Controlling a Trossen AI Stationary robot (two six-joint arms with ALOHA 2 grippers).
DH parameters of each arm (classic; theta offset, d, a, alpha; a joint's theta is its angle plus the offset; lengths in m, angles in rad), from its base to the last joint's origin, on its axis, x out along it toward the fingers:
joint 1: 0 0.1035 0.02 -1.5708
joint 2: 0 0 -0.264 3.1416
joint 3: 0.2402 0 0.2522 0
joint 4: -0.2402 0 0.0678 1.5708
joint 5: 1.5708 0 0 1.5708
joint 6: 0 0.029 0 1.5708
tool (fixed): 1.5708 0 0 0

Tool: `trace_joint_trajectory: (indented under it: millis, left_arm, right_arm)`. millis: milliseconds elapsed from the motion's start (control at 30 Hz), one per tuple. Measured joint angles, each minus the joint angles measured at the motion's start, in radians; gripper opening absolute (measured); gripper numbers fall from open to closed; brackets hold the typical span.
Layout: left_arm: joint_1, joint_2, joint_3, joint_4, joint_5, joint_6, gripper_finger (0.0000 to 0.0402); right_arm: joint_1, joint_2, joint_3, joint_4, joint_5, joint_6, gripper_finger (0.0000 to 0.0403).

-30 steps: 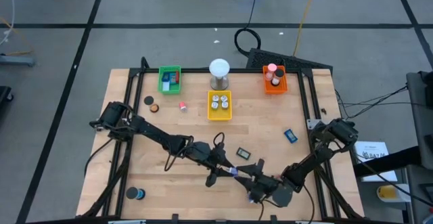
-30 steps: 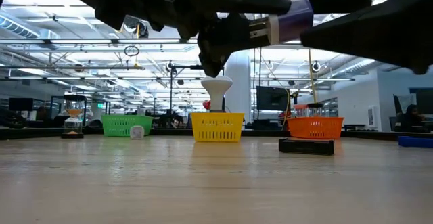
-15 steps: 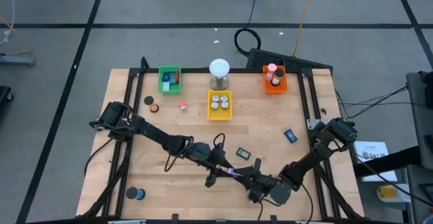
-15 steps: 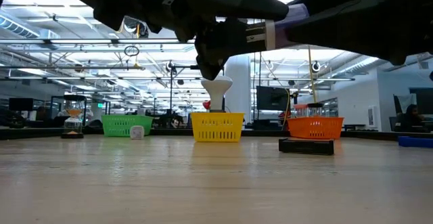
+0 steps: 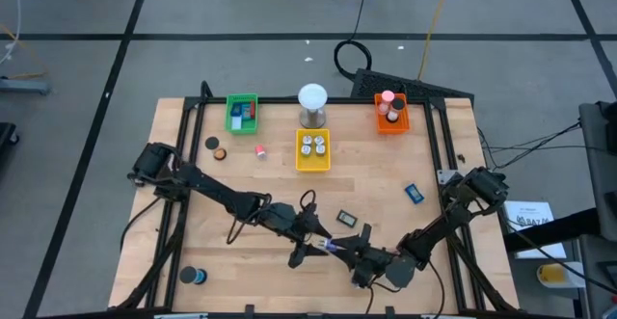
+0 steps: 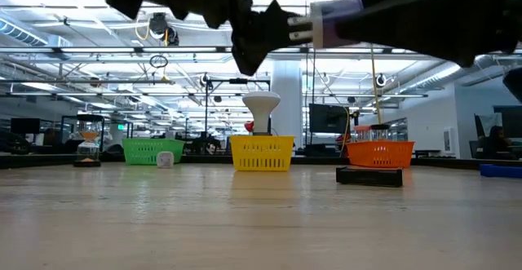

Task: Pick & Place Office items
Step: Put the left purple charger adapter into the yellow bin

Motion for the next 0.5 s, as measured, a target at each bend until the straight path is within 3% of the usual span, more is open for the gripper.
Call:
trace_joint_trajectory:
  millis: [167, 367, 500]
  left_arm:
    - [-0.039, 0.001, -0.064, 0.052, -0.138, -0.015, 0.0274]
    - [-0.049, -0.01, -0.243, 0.475, -0.179, -0.07, 0.0263]
    - [-0.04, -0.009, -0.322, 0.656, -0.181, -0.146, 0.0258]
  right_arm:
    - [-0.025, 0.0, 0.0, 0.089, 0.0, -0.062, 0.0129]
    - [-0.042, 0.0, 0.0, 0.157, -0.075, -0.117, 0.0129]
    - [-0.059, 0.0, -0.001, 0.196, -0.103, -0.171, 0.0129]
